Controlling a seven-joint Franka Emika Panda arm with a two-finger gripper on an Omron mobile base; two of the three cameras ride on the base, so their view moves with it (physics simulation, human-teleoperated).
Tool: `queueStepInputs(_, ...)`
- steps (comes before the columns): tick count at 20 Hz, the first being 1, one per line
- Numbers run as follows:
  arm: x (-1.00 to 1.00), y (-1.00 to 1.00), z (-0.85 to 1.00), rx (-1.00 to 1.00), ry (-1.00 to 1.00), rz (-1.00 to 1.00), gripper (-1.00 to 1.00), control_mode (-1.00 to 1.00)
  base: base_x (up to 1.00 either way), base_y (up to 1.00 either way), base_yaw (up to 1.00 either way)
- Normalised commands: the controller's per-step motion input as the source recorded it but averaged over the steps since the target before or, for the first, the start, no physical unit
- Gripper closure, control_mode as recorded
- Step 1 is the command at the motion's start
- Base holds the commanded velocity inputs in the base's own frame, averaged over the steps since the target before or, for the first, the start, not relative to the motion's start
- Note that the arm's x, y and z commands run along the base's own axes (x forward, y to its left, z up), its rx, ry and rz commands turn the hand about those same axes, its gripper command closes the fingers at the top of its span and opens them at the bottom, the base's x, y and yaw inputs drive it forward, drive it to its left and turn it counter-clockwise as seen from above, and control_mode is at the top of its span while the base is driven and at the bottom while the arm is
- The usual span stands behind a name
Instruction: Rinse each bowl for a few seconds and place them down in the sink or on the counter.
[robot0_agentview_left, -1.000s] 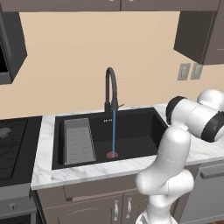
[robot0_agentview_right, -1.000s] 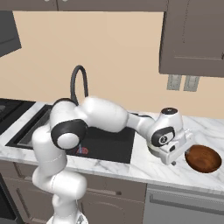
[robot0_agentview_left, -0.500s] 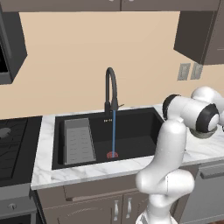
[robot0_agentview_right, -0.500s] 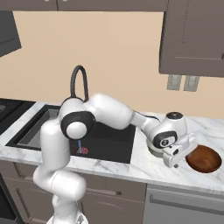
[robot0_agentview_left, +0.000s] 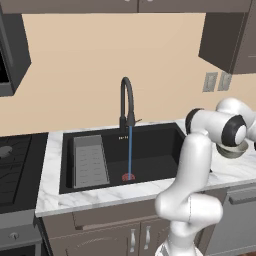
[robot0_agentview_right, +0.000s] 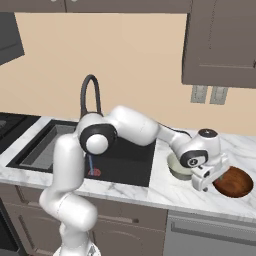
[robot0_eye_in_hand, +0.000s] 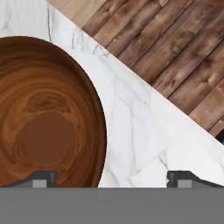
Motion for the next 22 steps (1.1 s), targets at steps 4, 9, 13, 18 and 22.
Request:
queueStepInputs(4, 0.15, -0.17, -0.01, 0.05, 0.0, 0.0, -1.0, -1.0, 0.0, 0.0, 0.0)
queueStepInputs(9, 0.13, -0.19, -0.03, 0.05, 0.01, 0.0, -1.0, -1.0, 0.0, 0.0, 0.0)
queueStepInputs(13, 0.08, -0.16, -0.13, 0.05, 0.02, 0.0, -1.0, -1.0, 0.0, 0.0, 0.0)
queueStepInputs(18, 0.04, -0.09, -0.24, 0.02, 0.02, 0.0, -1.0, -1.0, 0.0, 0.0, 0.0)
queueStepInputs(22, 0.01, -0.02, -0.31, 0.0, 0.02, 0.0, 1.0, -1.0, 0.0, 0.0, 0.0)
